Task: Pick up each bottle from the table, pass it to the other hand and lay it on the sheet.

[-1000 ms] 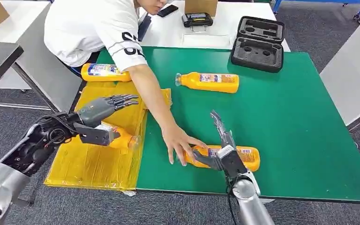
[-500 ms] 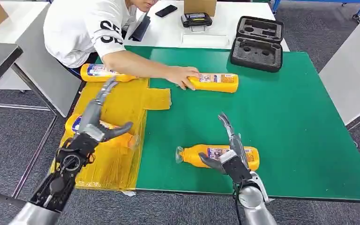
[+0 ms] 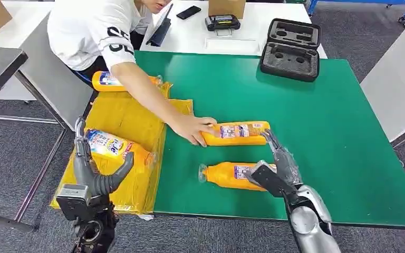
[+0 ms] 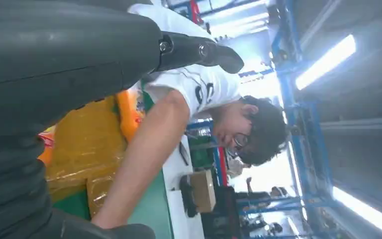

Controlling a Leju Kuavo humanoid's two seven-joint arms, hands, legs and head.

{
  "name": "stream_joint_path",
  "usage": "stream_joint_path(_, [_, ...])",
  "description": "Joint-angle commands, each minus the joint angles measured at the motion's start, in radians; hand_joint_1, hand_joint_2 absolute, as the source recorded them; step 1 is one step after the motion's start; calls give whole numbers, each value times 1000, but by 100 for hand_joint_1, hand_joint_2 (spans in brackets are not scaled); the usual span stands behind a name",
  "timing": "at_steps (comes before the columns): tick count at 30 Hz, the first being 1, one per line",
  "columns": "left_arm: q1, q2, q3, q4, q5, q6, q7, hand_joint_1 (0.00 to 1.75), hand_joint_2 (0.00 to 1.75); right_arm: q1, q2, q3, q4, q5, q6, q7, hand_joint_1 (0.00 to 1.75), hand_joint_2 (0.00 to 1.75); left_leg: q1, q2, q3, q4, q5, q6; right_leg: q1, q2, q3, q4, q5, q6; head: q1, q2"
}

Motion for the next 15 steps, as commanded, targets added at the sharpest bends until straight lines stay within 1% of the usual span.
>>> stream_joint_path(1, [-10, 0, -55, 92, 22, 32, -7, 0, 175, -63, -170, 72, 117, -16, 52, 27, 0, 175, 0, -1, 5, -1, -1, -1, 0, -1, 5, -1, -1, -1, 0, 0])
stream_joint_path(3, [-13, 14, -81, 91, 33, 53, -14, 0, 175, -62, -207, 87, 119, -41, 70, 38, 0, 175, 0, -1, 6, -1, -2, 0, 0, -1, 7, -2, -2, -1, 0, 0])
stream_joint_path(4, [-13, 17, -87, 89, 34, 57, -14, 0, 175, -59, -214, 87, 120, -43, 73, 39, 0, 175, 0, -1, 3, -1, 0, 0, 0, -1, 3, -1, -1, 0, 0, 0])
stream_joint_path(5, [-14, 23, -95, 89, 33, 63, -14, 0, 175, -58, -222, 90, 119, -48, 80, 43, 0, 175, 0, 0, 7, -1, -2, 0, 0, 0, 8, -2, -3, -1, 0, 0])
stream_joint_path(6, [-15, 26, -99, 91, 38, 69, -12, 0, 175, -54, -230, 90, 119, -55, 89, 45, 0, 175, 0, 0, 4, -1, -1, 0, 0, -1, 4, -1, -1, -1, 0, 0])
stream_joint_path(7, [-15, 26, -99, 91, 38, 69, -12, 0, 175, -54, -230, 90, 119, -55, 89, 45, 0, 175, 0, -1, 7, -1, -2, 0, 0, -1, 8, -2, -3, -1, 0, 0])
stream_joint_path(8, [-15, 27, -99, 91, 38, 69, -12, 0, 175, -52, -231, 90, 120, -55, 89, 45, 0, 175, 0, -1, 5, -1, -1, 0, 0, -1, 5, -1, -2, -1, 0, 0])
stream_joint_path(9, [-15, 27, -99, 91, 38, 69, -12, 0, 175, -52, -231, 90, 120, -55, 89, 45, 0, 175, 0, -1, 8, -2, -2, -1, 0, -1, 8, -2, -3, -1, 0, 0])
stream_joint_path(10, [-15, 27, -99, 91, 38, 69, -12, 0, 175, -52, -231, 90, 120, -55, 89, 45, 0, 175, 0, 0, 5, -1, -1, 0, 0, -1, 5, -1, -2, -1, 0, 0])
stream_joint_path(12, [-17, 32, -106, 94, 53, 73, -7, 0, 175, -58, -245, 109, 132, -60, 100, 50, 0, 175, 1, 1, 9, -1, -3, -1, 0, 0, 9, -2, -3, -2, 0, 0])
stream_joint_path(14, [-15, 35, -109, 93, 58, 83, -6, 0, 175, -71, -257, 128, 160, -64, 114, 53, 0, 175, 0, -1, 2, -1, -1, 0, 0, -1, 3, -1, -1, -1, 0, 0])
stream_joint_path(15, [-15, 35, -109, 94, 58, 85, -5, 0, 175, -79, -256, 134, 176, -68, 122, 52, 0, 175, 1, 0, 6, -1, -2, -1, 0, 0, 6, -1, -2, -2, 0, 0])
